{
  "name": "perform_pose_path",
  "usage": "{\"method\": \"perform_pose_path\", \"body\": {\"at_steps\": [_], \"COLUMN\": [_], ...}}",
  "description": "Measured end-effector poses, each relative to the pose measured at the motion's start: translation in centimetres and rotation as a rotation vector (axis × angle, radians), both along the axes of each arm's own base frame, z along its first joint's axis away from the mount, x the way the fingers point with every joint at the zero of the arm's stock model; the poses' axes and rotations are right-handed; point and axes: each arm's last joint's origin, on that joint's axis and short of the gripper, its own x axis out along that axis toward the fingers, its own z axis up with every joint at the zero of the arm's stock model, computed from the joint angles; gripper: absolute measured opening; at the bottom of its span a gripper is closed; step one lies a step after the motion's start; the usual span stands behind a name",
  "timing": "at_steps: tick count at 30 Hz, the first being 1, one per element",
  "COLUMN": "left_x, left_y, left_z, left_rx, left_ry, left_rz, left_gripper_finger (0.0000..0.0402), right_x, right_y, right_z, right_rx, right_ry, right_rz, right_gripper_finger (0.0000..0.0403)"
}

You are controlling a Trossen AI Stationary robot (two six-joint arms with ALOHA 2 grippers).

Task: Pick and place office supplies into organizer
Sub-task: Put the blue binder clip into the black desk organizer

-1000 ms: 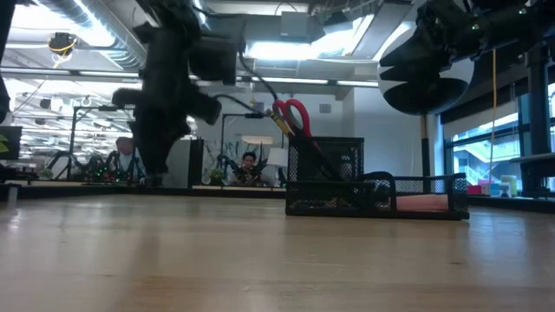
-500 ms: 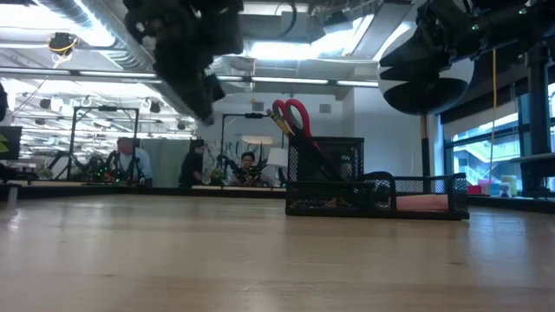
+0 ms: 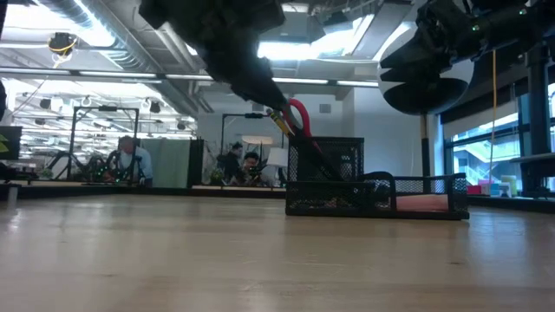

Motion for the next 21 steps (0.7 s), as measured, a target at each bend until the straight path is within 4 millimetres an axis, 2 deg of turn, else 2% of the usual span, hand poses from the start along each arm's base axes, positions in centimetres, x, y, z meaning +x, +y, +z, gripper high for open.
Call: {"method": "perform_pose_path", "body": {"at_steps": [8, 21], "left_x": [1.6, 2.6], "left_y": [-0.4, -2.0], "left_z": [-2.1, -4.7], "left_rx": [0.136, 0.255], "left_ry": [-0.038, -0.042], "left_rz": [0.109, 0.229], "left_gripper_finger": [0.0066, 0.0066], "right_x": [0.0, 0.0], "right_y": [0.0, 0.0], "right_z": [-0.1, -0.2], "right_rx": [0.000, 0.002], "right_ry": [0.006, 0.023], "right_rz": [0.001, 0.002], "right_gripper_finger": [0.0217, 0.0217]}}
